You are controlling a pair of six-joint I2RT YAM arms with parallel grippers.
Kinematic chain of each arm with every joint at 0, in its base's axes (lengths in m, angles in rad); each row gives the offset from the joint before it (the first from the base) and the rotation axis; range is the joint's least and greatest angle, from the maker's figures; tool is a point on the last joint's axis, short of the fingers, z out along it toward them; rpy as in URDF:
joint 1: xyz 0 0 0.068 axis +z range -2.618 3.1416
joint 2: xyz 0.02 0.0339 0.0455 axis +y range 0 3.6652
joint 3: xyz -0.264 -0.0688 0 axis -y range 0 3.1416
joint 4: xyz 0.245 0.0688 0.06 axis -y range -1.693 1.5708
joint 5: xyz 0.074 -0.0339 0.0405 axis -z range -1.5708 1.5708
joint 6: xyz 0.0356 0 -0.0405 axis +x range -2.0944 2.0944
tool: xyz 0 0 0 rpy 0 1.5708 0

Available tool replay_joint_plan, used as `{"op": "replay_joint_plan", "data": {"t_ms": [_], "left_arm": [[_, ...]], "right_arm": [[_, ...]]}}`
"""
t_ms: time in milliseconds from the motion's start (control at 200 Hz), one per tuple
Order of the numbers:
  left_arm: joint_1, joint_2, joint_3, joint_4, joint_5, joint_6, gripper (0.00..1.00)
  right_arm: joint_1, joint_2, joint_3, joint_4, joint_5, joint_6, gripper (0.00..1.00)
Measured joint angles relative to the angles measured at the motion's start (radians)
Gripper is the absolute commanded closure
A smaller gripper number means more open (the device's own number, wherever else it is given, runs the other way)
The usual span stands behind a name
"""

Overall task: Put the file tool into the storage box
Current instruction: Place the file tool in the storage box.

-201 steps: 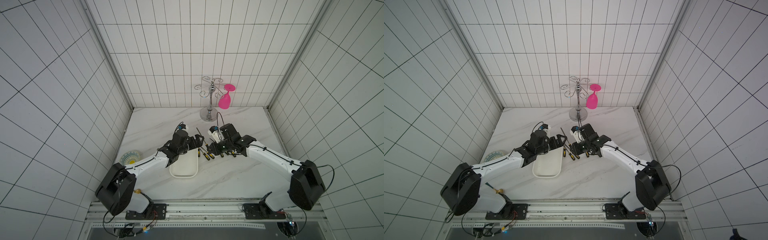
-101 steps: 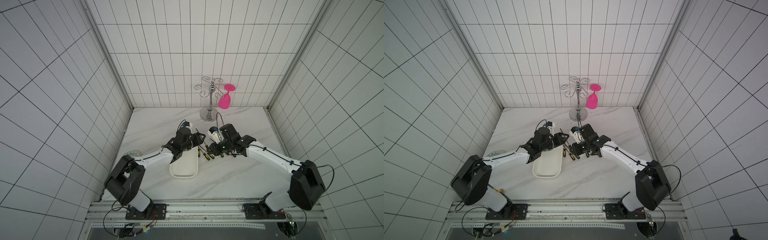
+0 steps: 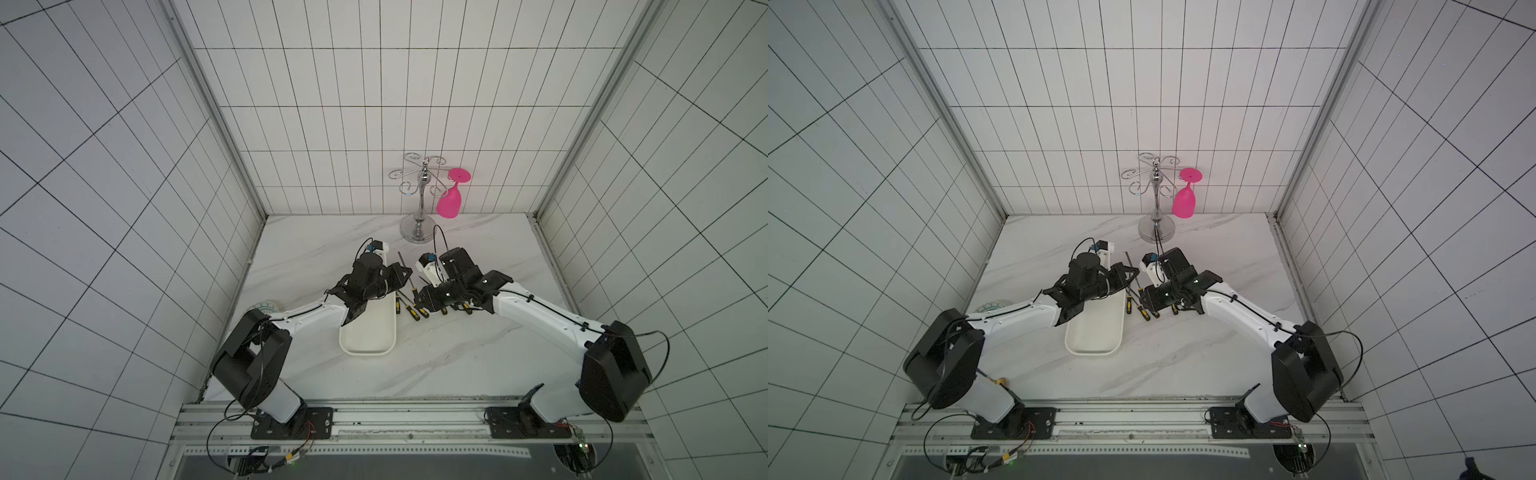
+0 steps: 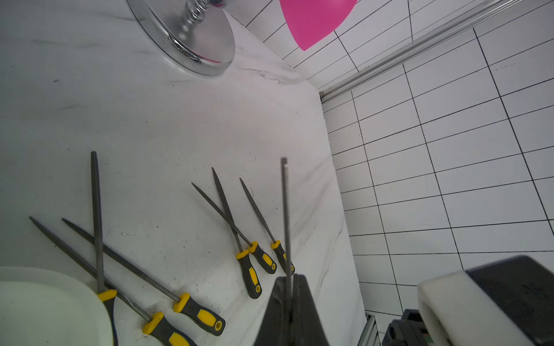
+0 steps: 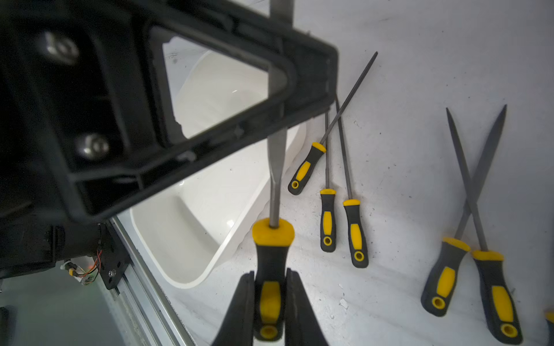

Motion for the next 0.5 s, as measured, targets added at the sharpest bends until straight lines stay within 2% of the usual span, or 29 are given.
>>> {"op": "replay_joint_plan", "data": {"t_ms": [25,55,125,260,500], "left_arm": [[0.0,0.0,0.0,0.001,0.002,0.001,1.0],[0.0,0.0,0.0,-0.003,0.001,0.006,1.0],[0.0,-0.002,0.0,-0.03,-0.002,0.02,1.0],[0.001,-0.061,-0.005,-0.139,-0.036,0.076,1.0],[0.001,-0.305,-0.009,-0.41,-0.182,0.225,1.0]], "right_arm": [[0.0,0.0,0.0,0.0,0.003,0.002,0.52],[0.0,-0.002,0.0,0.0,0.011,0.006,0.43],[0.0,-0.012,0.0,0.0,0.029,0.011,0.32],[-0.003,-0.048,0.0,0.008,0.068,0.026,0.31],[-0.038,-0.073,-0.003,0.046,0.104,0.067,0.33]]}}
